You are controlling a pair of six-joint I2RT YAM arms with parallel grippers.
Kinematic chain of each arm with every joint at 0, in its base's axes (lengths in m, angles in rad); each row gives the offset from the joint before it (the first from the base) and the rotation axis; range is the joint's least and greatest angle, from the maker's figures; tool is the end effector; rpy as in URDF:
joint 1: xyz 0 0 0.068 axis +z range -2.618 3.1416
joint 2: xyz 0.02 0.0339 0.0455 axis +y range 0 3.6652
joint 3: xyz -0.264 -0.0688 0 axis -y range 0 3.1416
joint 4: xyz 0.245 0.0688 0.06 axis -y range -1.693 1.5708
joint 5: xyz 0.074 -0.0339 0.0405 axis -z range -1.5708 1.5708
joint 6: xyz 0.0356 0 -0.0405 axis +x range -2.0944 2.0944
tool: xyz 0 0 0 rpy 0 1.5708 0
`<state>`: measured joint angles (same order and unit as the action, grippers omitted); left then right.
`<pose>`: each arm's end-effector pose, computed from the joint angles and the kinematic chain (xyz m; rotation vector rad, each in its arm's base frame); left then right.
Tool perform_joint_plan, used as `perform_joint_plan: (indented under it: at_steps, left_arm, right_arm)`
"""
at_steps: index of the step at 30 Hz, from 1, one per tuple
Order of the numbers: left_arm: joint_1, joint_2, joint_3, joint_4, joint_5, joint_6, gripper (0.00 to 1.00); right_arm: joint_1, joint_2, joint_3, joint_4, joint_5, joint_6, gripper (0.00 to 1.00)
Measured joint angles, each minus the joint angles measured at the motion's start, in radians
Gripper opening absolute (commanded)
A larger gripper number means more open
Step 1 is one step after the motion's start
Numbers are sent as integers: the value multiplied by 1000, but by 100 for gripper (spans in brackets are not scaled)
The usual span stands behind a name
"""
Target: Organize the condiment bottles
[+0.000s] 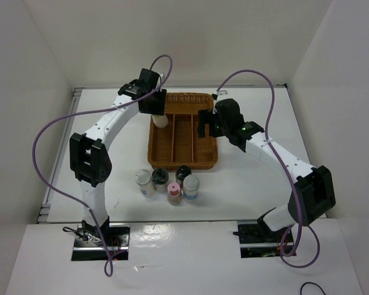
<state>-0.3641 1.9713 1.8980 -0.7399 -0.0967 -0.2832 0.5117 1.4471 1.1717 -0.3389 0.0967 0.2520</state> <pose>0.4188 -0.1559 0.3190 0.0506 2.3872 -0.1927 0.2885 0.1581 0.3035 -0.2301 2.1886 0.3262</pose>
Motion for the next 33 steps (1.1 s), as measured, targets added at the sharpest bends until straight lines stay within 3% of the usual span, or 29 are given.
perform_joint_plan:
  at_steps: [13,17,23,29,33]
  left_arm:
    - [-8,204,171,-7,-11,23,45]
    - [-8,233,179,-18,-18,23,57]
    - [-8,253,185,-23,-25,30,98]
    - [-23,222,164,-49,-51,22,100]
    - [-46,26,-16,-76,-69,13,100]
  right_arm:
    - [0,29,0,5,-37,-11,98]
    - [3,29,0,8,-51,-19,98]
    - [21,29,-2,8,-56,-29,98]
    - [27,16,-15,4,-39,-29,98]
    - [27,-5,-19,2,-14,-14,98]
